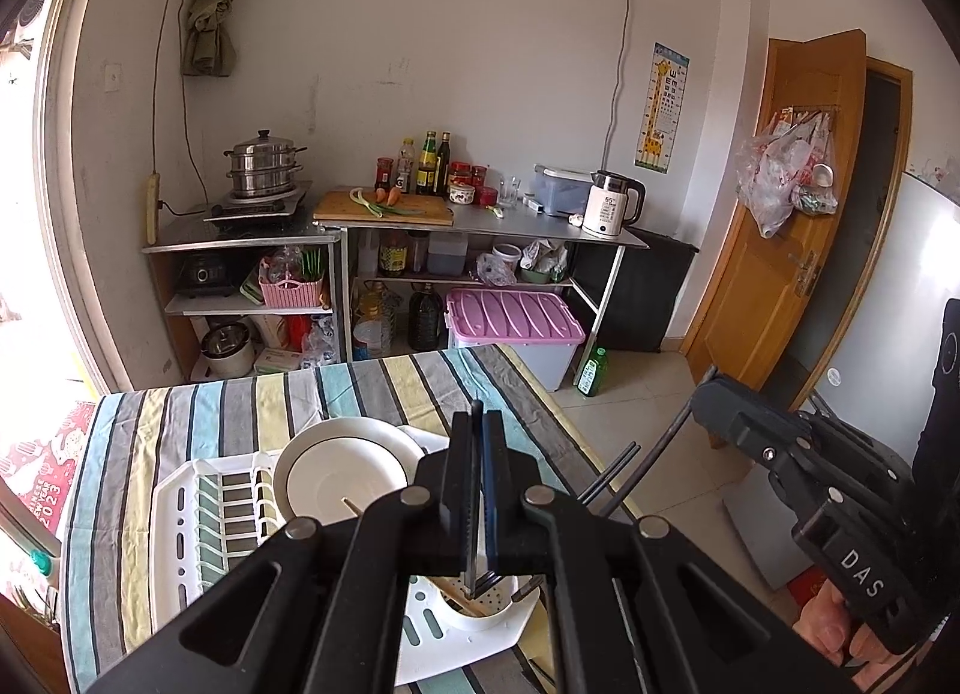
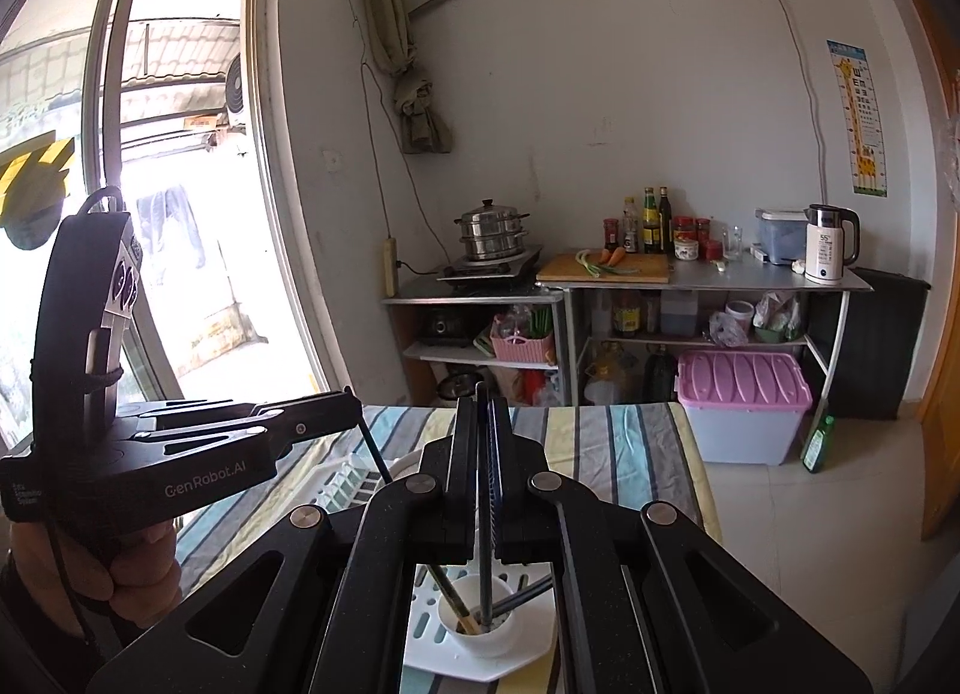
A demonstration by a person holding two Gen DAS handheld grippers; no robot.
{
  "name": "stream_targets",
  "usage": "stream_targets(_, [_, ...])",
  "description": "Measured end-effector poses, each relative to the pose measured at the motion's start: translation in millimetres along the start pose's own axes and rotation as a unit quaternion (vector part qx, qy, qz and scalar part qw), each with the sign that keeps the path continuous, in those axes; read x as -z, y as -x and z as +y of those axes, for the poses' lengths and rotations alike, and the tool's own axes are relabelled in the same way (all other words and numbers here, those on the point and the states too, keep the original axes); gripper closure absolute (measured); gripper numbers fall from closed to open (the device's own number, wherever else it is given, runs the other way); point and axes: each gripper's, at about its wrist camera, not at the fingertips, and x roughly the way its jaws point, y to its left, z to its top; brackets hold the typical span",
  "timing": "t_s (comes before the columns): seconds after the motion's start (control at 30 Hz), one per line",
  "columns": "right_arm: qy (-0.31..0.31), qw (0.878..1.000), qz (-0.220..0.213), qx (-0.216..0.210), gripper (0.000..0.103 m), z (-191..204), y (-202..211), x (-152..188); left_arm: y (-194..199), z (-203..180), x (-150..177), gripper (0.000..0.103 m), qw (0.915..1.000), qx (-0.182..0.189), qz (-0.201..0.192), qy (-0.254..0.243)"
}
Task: Organize utensils
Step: 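Lift both held chopsticks and carry them over the white cup, then open right tool over the cup while left tool releases its chopstick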
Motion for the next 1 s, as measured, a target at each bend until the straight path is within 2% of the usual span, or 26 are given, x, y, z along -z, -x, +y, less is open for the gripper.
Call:
stream_targets(0.6, [-0.028, 0.998, 0.055, 0.018, 0.1, -31, -41, 35, -29, 33, 31, 0.1, 0.9986, -0.019, 0.041, 0.027])
stream_targets(0.67, [-0.031, 0.997, 0.06, 0.022, 0.1, -35, -43, 39, -31, 38, 35, 0.1, 0.9982, -0.025, 0.046, 0.029])
stream_targets(0.7, [-0.031, 0.997, 0.062, 0.025, 0.1, -37, -43, 40, -31, 41, 37, 0.103, 0.9981, -0.03, 0.045, 0.03])
stream_targets(1.0, [-0.037, 0.996, 0.073, 0.034, 0.1, -51, -39, 45, -36, 62, 55, 0.103, 0.9961, -0.05, 0.056, 0.046])
